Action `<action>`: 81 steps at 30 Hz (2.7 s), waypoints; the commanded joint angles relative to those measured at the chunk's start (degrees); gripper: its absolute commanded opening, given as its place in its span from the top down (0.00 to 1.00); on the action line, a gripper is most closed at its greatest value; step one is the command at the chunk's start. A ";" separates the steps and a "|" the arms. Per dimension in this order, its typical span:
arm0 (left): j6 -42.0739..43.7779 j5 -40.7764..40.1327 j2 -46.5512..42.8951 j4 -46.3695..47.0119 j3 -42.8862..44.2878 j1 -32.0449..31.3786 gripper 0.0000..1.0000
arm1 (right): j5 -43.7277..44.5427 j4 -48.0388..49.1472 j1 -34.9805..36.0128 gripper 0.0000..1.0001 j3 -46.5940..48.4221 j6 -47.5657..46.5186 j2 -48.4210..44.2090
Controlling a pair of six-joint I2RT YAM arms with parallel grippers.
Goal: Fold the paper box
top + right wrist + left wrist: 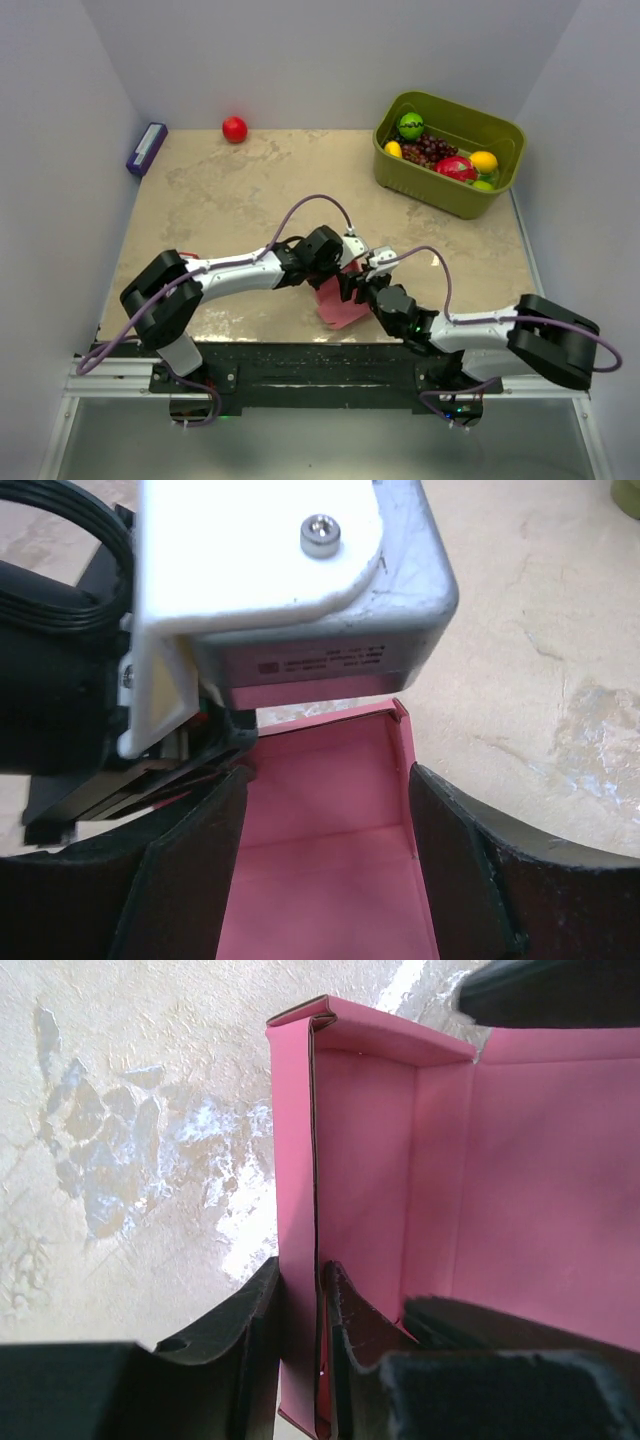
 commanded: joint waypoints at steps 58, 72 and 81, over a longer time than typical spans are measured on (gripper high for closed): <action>-8.95 18.58 -32.10 10.05 -12.34 9.59 0.01 | -10.31 -74.13 -8.25 1.00 32.62 14.87 -12.03; -3.31 35.01 -41.25 10.41 -13.57 20.12 0.02 | -36.67 -85.46 -9.83 1.00 53.45 -13.19 -2.88; -2.96 52.60 -37.57 9.53 -12.69 23.48 0.07 | -47.93 -89.77 -10.36 1.00 58.02 -19.01 -3.05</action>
